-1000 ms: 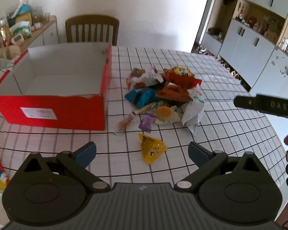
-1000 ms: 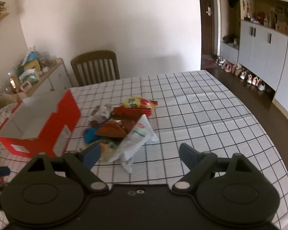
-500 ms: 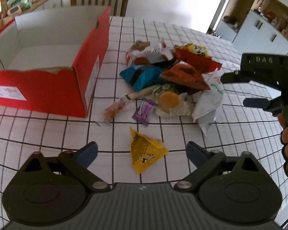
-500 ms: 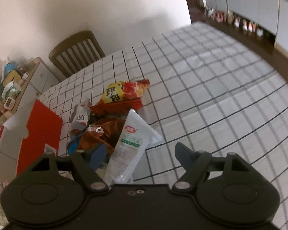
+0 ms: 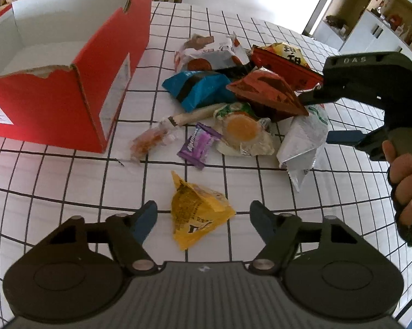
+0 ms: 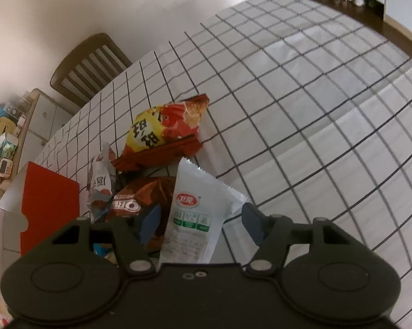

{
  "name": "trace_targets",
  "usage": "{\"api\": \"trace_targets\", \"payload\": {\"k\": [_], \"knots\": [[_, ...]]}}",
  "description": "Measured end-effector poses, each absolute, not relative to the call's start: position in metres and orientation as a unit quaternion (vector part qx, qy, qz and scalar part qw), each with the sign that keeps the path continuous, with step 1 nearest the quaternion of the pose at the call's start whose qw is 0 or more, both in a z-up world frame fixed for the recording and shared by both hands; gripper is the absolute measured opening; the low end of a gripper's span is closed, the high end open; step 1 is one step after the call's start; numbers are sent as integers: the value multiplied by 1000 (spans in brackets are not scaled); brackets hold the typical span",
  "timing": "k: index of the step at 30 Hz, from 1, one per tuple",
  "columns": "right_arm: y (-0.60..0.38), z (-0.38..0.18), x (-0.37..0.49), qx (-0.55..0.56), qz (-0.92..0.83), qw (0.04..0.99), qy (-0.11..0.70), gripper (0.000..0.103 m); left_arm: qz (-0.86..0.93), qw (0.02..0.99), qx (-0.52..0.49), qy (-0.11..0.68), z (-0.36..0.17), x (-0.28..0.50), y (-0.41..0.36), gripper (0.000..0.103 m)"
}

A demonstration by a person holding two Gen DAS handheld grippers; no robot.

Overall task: Organize snacks
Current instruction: 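Grasp the yellow M&M's bag with the left tool while the right tool grasps the white pouch, then carry both packets over the red box and open both tools to drop them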

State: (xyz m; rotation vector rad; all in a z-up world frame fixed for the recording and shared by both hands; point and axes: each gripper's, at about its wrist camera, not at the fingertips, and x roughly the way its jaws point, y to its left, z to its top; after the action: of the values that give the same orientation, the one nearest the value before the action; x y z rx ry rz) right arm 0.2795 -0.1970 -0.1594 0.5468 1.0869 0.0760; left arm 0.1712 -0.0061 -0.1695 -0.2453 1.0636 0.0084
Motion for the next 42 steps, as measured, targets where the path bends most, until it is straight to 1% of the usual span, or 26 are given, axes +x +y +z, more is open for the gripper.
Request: {"api": "trace_targets", "payload": {"k": [1,3,6,7,9,11,12,15,19,22,26,30,34,42], "knots": [[-196,-161,280,257,36,818,514,63,5,854,-120,506,-170,172,-6,71],[-196,-166,280,261,38,813,519,58,3,852,-130,508,-173,174,-5,63],[-201,-170,279,282,43,805,521,53,10,851,-139,505,-174,175,-3,58],[-202,-171,279,286,47,803,520,49,11,852,-140,504,-174,175,-2,56],[-204,-170,278,293,53,801,519,43,16,853,-139,503,-174,175,-2,41],[-205,-169,277,297,55,800,519,40,17,854,-142,501,-174,174,-2,39],[-205,-169,276,297,56,800,518,39,20,854,-144,500,-173,173,-2,36],[-208,-168,275,297,59,803,514,36,27,853,-146,500,-172,169,-2,33],[-217,-164,270,306,63,805,505,30,30,851,-147,502,-169,165,-2,32],[-225,-158,264,294,67,812,499,29,33,851,-148,503,-165,160,-2,32],[-233,-151,254,285,83,818,493,28,33,852,-153,500,-158,152,-2,32],[-236,-136,242,250,114,831,484,28,37,852,-155,498,-148,145,-2,32],[-234,-122,231,217,142,840,478,28,41,854,-160,494,-136,141,1,32],[-222,-98,216,186,180,843,471,28,43,860,-159,483,-111,136,14,32]]}}
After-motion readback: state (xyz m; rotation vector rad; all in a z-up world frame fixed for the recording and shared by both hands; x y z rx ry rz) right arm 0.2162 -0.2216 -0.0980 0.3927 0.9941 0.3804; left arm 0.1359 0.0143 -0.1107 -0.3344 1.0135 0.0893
